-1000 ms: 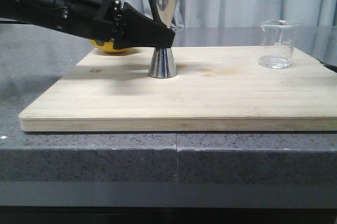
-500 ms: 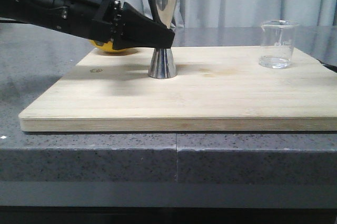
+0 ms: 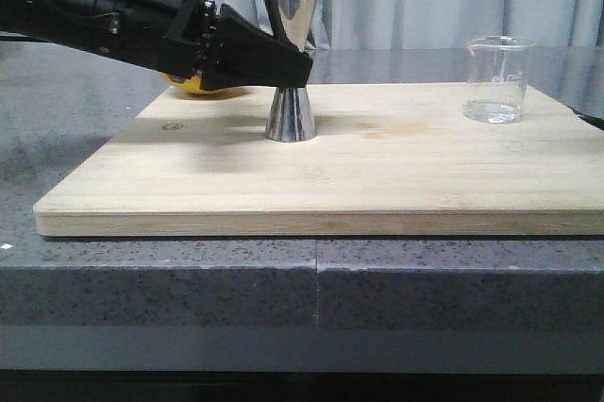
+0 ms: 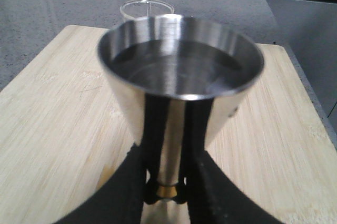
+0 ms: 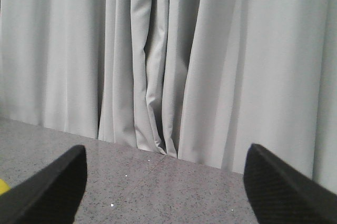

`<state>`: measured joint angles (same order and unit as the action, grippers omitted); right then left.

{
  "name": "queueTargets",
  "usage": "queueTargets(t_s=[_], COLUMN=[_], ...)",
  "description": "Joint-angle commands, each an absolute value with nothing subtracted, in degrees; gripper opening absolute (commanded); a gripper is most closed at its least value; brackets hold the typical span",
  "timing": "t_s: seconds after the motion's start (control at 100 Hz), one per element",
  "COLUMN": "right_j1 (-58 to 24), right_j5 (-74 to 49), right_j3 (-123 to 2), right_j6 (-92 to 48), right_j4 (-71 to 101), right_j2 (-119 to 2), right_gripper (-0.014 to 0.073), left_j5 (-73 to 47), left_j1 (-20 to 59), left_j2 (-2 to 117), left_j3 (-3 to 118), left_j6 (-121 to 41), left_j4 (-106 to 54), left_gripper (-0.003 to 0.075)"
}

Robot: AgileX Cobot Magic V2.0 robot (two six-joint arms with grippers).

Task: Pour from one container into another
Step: 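Lower the held jigger onto the board with the left gripper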

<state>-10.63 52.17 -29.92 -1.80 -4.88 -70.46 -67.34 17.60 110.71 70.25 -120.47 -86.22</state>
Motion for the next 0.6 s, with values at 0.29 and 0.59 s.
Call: queueTargets(t_s=[0.29, 0.59], right_j1=[-10.52, -10.52], right_j5=[56.17, 56.17], right_j3=[-31.78, -31.78], right_j6=[-1.99, -1.99], right_j4=[-4.49, -4.49], right_j2=[-68.92, -68.92], right_gripper=[0.0555, 0.0555], left_j5=[-72.2, -72.3], left_j1=[17.65, 17.65], left_j2=[107.52, 107.52], left_j3=[71.56, 71.76], left_j6=[-120.12, -119.98], left_j4=[-87.06, -86.91], left_gripper=[0.0179, 0.0274])
